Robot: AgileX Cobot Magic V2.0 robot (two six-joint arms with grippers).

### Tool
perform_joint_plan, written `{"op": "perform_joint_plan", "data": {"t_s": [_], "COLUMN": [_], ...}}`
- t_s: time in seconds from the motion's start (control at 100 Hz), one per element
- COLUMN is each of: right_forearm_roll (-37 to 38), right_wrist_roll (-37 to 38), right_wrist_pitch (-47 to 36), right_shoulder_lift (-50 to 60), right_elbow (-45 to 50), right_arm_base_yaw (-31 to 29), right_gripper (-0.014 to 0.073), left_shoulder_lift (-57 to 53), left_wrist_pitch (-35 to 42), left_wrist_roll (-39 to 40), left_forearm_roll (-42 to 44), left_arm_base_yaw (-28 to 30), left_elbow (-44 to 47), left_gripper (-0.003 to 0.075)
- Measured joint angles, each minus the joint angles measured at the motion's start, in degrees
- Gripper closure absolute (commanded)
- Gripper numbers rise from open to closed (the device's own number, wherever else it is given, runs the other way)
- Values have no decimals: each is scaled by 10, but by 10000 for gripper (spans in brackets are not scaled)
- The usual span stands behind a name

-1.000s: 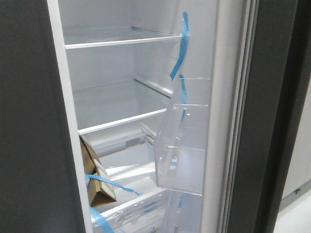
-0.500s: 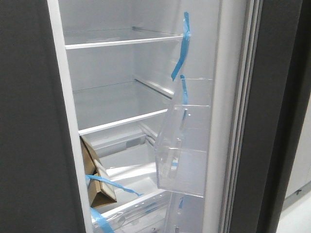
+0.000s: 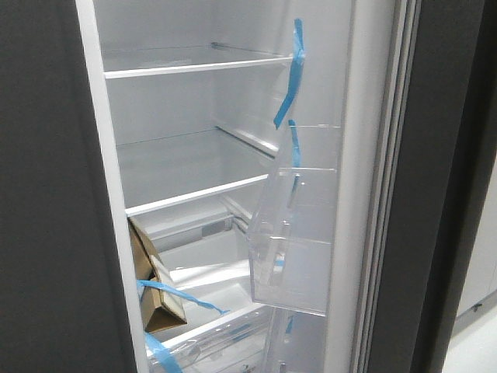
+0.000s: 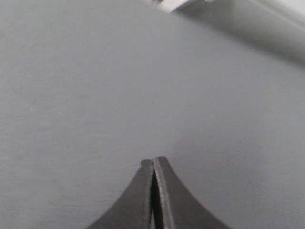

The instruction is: Close fridge door

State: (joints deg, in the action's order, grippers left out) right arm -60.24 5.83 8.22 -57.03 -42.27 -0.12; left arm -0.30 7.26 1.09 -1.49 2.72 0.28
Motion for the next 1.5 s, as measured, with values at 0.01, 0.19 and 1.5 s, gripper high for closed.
{"op": "perform_joint_plan", "data": {"t_s": [0.01, 0.19, 1.5], "right_forearm_roll": [-1, -32, 189], "right_wrist_roll": [0, 0, 0], "right_wrist_pitch": [1, 20, -1], "right_shoulder_lift": [-4, -39, -565], "right_elbow": [-5, -59, -612], "right_arm_base_yaw": [1, 27, 271], "right_gripper": [639, 639, 639], "left_shoulder_lift": [0, 0, 0], "left_wrist_pitch": [0, 0, 0], "left_wrist_roll": [0, 0, 0], "left_forearm_roll": [0, 0, 0], "left_arm_base_yaw": [0, 0, 0], "left_elbow": [0, 0, 0], "left_gripper": [740, 740, 740]}}
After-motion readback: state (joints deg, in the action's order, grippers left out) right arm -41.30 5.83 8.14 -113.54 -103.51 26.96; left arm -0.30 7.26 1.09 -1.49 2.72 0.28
